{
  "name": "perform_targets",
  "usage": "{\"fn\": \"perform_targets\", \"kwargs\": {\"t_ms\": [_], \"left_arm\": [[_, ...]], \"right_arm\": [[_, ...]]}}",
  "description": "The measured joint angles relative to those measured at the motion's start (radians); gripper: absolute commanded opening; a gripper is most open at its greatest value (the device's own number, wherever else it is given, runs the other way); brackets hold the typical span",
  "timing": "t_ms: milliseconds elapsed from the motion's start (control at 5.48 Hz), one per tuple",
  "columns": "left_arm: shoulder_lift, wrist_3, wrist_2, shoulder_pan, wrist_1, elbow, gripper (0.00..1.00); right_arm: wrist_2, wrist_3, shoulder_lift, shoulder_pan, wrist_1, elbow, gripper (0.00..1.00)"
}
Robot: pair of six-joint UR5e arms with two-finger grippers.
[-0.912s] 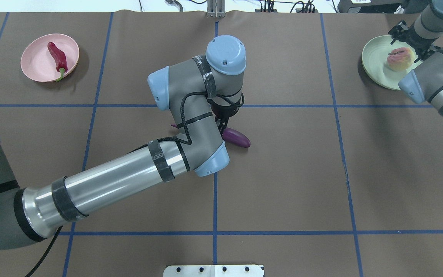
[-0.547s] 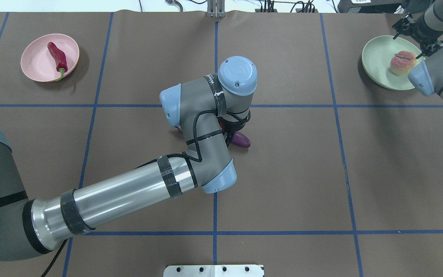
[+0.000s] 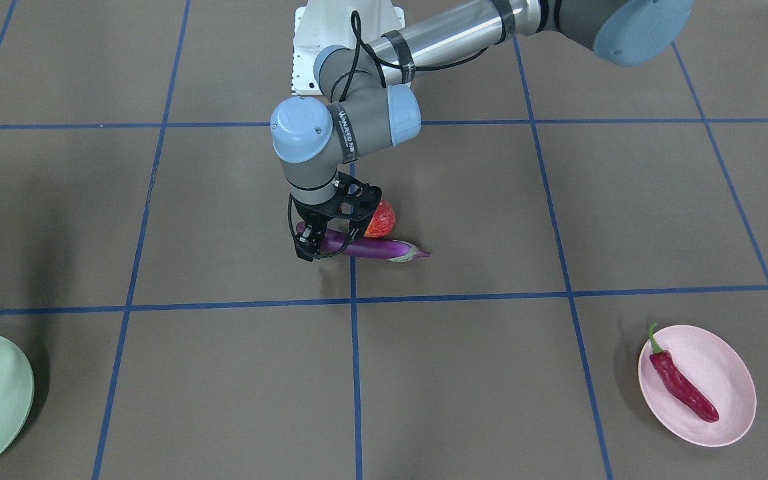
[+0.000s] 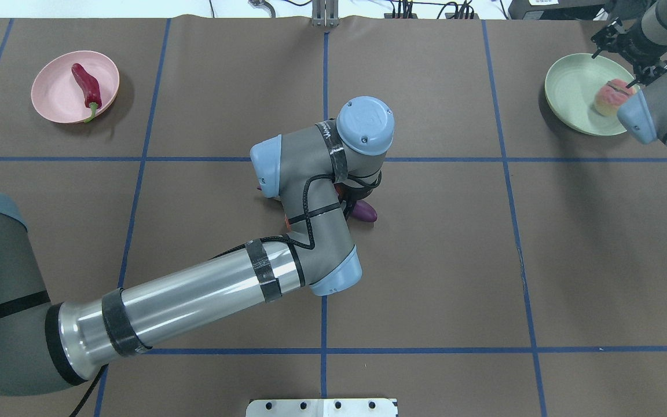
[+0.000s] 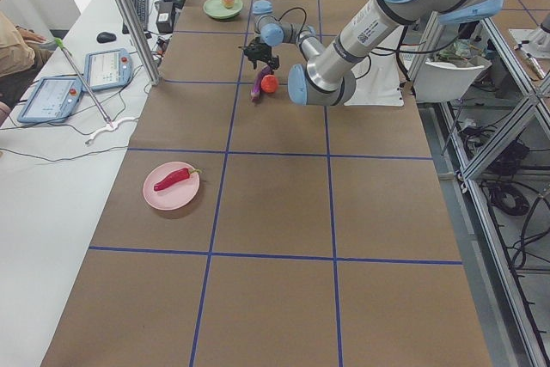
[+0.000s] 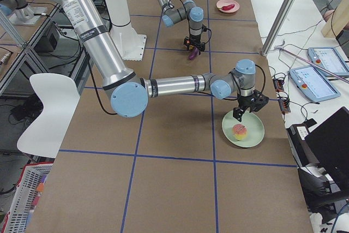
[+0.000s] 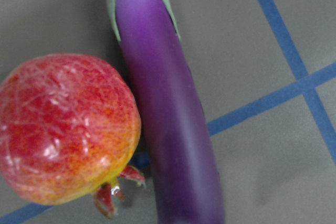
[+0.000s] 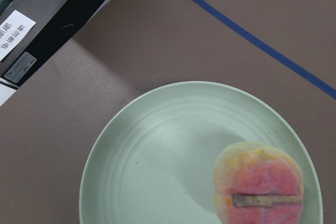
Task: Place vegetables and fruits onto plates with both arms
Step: 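Grasp the purple eggplant with the left gripper while the right releases the peach, then carry the eggplant to the pink plate while the right gripper reaches for the pomegranate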
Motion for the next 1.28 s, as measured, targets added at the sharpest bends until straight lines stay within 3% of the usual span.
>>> {"fn": "perform_targets", "kwargs": {"t_ms": [365,912,1277], "left_arm": [[-0.002,0.002,0.004,-0.001,-0.025,0.025,0.00],[-0.037,0.017,-0.002,-0.060,-0.032,0.012,0.00],[-0.047,0.120,-0.054,-0.161,-0.022,-0.025,0.00]], "right_arm": [[0.013,0.000,-0.003,0.001,0.001,0.005,1.00],[0.167,0.041,-0.003,0.012,-0.006,0.098,1.00],[0.221,0.216,-0.006,-0.069,-0.001,0.222,1.00]]}}
